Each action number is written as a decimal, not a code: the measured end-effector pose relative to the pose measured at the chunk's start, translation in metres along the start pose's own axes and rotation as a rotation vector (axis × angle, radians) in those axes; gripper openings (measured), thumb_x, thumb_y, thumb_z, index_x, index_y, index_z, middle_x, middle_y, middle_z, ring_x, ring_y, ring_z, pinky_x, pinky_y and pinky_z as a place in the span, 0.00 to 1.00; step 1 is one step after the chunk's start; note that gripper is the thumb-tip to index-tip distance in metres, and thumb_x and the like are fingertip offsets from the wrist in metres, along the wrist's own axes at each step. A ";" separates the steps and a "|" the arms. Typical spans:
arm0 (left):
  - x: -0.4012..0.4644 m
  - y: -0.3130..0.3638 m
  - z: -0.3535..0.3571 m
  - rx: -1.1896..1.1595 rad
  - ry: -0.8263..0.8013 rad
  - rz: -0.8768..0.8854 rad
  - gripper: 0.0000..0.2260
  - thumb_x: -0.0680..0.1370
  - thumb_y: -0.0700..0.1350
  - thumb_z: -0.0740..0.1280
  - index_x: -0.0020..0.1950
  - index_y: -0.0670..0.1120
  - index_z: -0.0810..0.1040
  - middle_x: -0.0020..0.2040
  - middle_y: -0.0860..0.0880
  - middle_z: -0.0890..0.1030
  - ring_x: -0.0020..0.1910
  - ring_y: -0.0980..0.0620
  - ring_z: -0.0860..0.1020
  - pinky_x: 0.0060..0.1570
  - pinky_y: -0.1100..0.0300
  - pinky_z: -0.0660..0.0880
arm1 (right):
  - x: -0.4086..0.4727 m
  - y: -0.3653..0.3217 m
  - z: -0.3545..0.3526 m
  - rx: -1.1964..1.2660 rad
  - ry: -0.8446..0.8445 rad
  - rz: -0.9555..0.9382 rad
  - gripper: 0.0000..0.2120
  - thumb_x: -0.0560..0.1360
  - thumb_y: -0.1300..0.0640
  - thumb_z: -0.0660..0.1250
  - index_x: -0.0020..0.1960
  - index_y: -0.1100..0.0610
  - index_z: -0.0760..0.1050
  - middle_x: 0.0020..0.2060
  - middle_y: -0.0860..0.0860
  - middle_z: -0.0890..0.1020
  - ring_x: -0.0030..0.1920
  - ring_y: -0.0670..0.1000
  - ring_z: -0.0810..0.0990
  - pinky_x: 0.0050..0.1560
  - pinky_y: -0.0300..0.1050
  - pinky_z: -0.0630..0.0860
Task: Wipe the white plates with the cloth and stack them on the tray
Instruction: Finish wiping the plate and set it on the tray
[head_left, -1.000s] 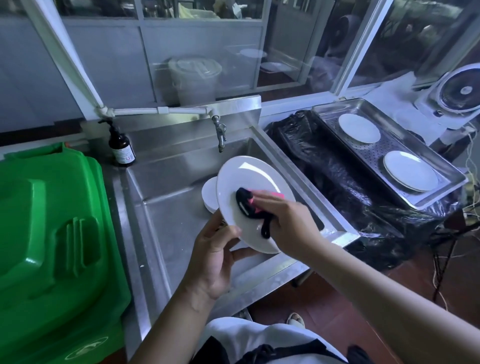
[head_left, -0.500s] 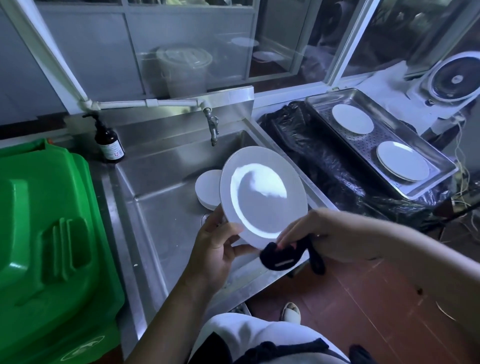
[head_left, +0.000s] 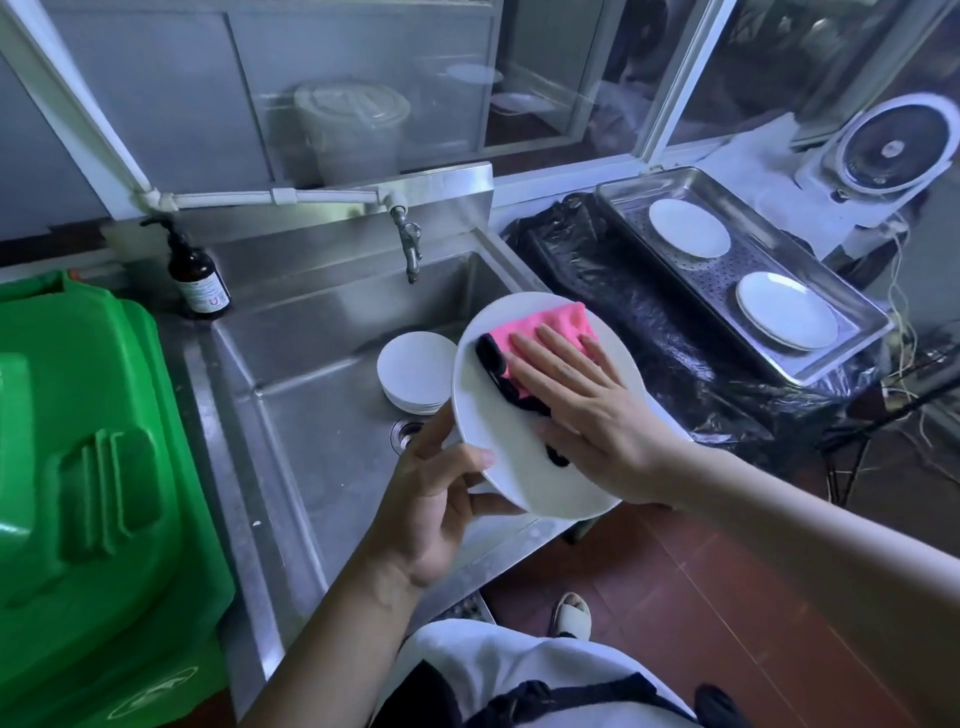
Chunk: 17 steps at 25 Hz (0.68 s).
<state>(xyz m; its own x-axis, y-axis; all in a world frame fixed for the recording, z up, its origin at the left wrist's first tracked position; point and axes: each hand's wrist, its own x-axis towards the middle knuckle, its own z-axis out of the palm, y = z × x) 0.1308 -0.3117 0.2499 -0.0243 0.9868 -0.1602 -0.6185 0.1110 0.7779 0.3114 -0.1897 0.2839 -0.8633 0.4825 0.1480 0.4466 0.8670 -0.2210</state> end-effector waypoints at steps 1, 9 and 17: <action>-0.002 0.001 0.001 0.010 -0.006 -0.006 0.24 0.72 0.38 0.64 0.66 0.50 0.80 0.57 0.43 0.83 0.53 0.45 0.82 0.42 0.46 0.82 | 0.000 0.004 0.000 -0.056 0.014 -0.022 0.27 0.84 0.49 0.53 0.81 0.49 0.53 0.81 0.47 0.52 0.81 0.51 0.45 0.79 0.60 0.44; -0.006 0.004 -0.001 0.022 0.014 0.048 0.28 0.66 0.41 0.70 0.67 0.50 0.79 0.58 0.44 0.82 0.50 0.48 0.81 0.45 0.41 0.82 | 0.010 0.038 -0.011 -0.145 0.070 0.048 0.23 0.84 0.45 0.50 0.79 0.44 0.60 0.80 0.44 0.56 0.81 0.47 0.49 0.77 0.54 0.51; -0.002 0.007 -0.008 0.007 0.100 0.165 0.27 0.67 0.40 0.70 0.65 0.55 0.81 0.58 0.45 0.81 0.50 0.47 0.81 0.46 0.43 0.82 | -0.036 -0.002 0.030 0.157 0.260 0.259 0.21 0.79 0.48 0.63 0.70 0.49 0.75 0.69 0.42 0.74 0.71 0.51 0.71 0.64 0.63 0.72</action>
<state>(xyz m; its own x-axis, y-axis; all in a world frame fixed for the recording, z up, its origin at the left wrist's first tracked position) 0.1198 -0.3140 0.2509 -0.2031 0.9750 -0.0898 -0.5944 -0.0499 0.8026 0.3350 -0.2123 0.2502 -0.6299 0.7152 0.3029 0.5829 0.6930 -0.4243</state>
